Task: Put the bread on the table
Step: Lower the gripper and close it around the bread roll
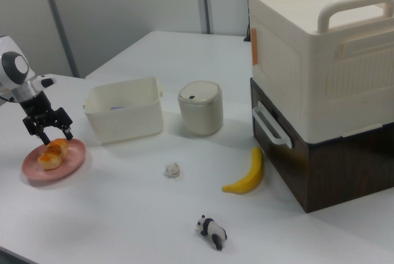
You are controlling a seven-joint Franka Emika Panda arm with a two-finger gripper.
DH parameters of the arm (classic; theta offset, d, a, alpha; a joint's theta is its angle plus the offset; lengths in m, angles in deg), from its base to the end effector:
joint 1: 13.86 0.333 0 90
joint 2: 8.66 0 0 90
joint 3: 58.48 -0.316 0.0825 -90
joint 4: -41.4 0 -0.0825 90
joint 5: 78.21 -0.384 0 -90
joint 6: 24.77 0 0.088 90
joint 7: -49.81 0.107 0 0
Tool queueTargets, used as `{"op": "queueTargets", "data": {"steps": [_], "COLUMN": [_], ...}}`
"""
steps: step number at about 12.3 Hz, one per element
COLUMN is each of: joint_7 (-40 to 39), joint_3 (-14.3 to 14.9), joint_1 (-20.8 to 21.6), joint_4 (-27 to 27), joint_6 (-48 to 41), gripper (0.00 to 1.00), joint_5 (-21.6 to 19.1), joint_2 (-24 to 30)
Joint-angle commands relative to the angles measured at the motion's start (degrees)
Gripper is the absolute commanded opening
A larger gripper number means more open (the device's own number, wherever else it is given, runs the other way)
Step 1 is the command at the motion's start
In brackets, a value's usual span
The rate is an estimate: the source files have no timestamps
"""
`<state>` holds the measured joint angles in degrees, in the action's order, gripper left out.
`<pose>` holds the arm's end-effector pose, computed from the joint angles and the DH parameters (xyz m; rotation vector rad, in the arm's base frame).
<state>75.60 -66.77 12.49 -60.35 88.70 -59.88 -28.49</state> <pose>0.5321 0.3356 0.3569 2.8396 0.4256 0.0032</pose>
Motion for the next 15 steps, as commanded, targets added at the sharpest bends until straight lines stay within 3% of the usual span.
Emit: {"op": "queueTargets", "data": {"steps": [1, 6, 15], "joint_7": [-1.8, -1.9, -4.3], "joint_3": [-1.3, -4.6, -4.5], "joint_1": [-0.8, -0.1, -2.0], "joint_4": [-0.1, -0.4, -0.9], "joint_6": [-1.7, -1.7, -1.1], "gripper": [1.0, 1.0, 1.0], "joint_5": [0.0, -0.2, -1.0], "joint_2": [1.5, 0.9, -2.7]}}
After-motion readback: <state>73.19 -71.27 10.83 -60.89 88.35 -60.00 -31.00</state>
